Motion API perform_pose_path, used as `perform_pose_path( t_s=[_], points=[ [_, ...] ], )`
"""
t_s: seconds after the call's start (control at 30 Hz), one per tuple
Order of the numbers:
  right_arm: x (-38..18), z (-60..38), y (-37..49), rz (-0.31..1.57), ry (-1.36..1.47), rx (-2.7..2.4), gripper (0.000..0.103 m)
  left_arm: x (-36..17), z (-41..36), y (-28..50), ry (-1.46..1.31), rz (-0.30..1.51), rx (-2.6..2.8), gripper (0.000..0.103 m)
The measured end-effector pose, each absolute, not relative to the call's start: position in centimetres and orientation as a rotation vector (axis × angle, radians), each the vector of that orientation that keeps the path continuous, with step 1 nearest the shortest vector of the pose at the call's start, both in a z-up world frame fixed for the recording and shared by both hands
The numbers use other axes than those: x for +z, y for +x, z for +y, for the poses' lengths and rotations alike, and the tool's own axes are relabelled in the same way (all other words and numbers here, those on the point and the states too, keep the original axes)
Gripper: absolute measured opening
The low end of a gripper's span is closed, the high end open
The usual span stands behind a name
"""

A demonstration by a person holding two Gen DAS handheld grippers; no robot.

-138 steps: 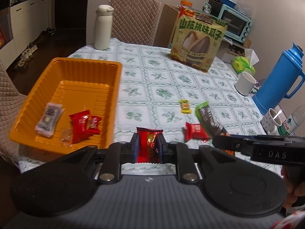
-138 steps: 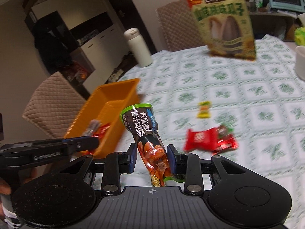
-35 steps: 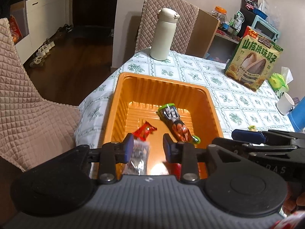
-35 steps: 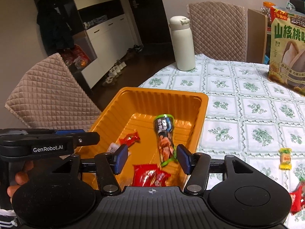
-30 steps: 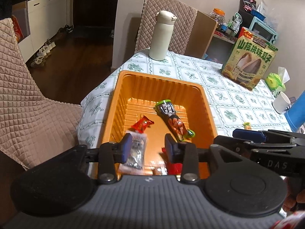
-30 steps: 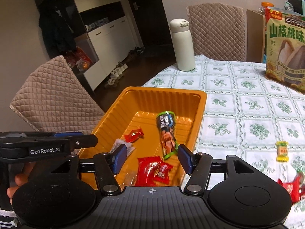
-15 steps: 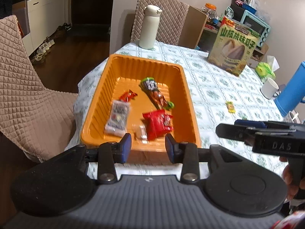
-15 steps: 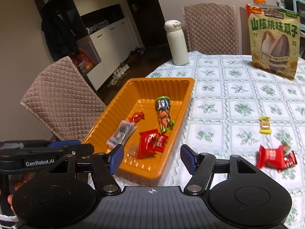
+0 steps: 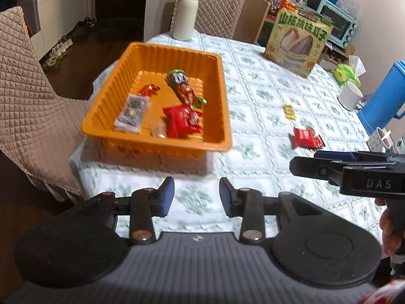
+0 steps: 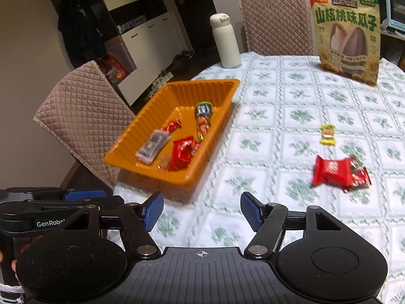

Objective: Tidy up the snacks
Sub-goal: 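Move both open tools back toward the remaining candies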

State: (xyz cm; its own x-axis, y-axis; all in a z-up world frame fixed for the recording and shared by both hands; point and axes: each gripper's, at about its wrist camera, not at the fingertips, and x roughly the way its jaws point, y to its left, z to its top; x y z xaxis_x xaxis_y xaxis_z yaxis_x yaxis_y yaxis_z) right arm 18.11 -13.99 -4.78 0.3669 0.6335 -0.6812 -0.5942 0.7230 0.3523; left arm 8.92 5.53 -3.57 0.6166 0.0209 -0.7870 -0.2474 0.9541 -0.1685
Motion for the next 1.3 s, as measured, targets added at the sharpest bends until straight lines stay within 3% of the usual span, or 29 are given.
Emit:
perform_pose_path(
  t_s=[0.63,1.3],
  points=[
    [-6.7,-22.4,18.0,0.959,0.044,0.702,0.068,-4.6,-2.6,10.1,-0.199,0.931,0.074,0.035],
    [-8.2,-30.6,20.0,0.981,0.137,0.468,0.068,-6.7,-10.1,16.6,-0.026,0.933,-0.114,0.035]
  ],
)
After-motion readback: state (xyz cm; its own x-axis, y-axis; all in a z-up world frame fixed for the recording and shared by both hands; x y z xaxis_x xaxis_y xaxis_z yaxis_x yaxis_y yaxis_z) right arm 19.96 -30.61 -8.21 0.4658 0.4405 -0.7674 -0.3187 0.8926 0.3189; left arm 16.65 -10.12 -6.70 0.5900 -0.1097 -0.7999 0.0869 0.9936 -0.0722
